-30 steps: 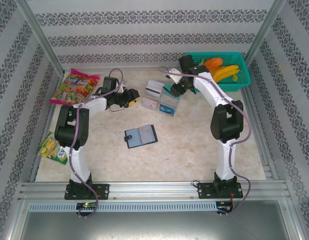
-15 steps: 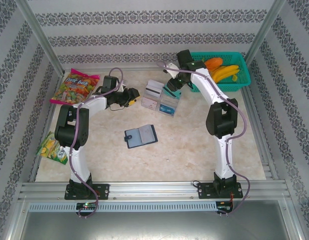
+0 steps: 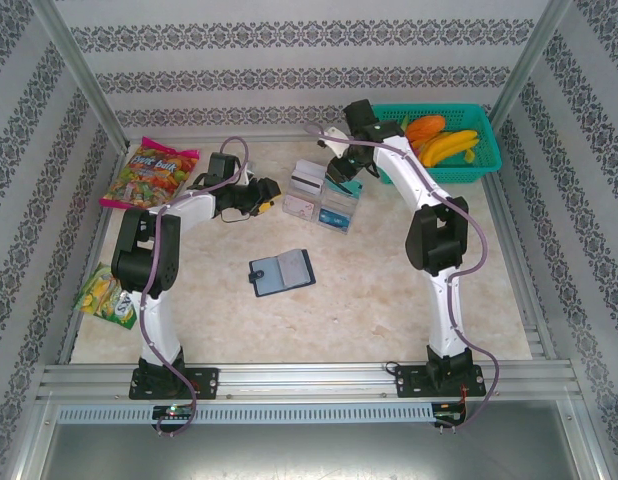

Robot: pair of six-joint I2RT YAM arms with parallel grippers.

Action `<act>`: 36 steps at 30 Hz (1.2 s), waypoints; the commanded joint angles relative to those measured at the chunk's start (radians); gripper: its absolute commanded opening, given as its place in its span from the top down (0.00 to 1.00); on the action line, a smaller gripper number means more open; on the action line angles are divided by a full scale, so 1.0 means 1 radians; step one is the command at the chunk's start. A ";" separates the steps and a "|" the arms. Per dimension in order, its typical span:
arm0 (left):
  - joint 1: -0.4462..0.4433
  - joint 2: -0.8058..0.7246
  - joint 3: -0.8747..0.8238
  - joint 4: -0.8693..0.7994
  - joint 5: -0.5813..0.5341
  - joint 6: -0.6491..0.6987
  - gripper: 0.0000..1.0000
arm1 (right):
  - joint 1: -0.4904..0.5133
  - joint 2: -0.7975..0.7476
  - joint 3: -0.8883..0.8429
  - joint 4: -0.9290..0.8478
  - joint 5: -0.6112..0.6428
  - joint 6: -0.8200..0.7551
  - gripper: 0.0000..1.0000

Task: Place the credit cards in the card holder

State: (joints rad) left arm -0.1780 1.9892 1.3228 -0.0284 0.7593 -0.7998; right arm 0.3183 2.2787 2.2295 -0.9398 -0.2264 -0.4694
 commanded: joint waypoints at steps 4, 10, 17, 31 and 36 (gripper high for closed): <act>-0.012 0.009 0.030 -0.024 0.022 0.007 0.49 | -0.002 0.011 0.028 -0.027 -0.024 0.011 0.83; -0.013 0.003 0.029 -0.030 0.023 0.009 0.49 | -0.014 -0.016 0.016 -0.035 -0.074 0.016 0.92; -0.014 -0.013 0.029 -0.039 0.028 0.012 0.49 | -0.053 -0.066 0.010 -0.042 -0.230 0.052 0.94; -0.015 -0.089 -0.022 0.123 0.127 -0.043 0.48 | -0.102 -0.258 -0.134 0.039 -0.516 0.269 0.96; -0.028 -0.128 -0.076 0.285 0.220 -0.044 0.48 | -0.096 -0.387 -0.374 0.288 -0.711 0.513 0.96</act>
State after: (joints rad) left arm -0.1852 1.9102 1.2713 0.1127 0.8921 -0.8402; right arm 0.2226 1.9488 1.9480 -0.8059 -0.7738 -0.1345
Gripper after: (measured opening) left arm 0.523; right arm 0.046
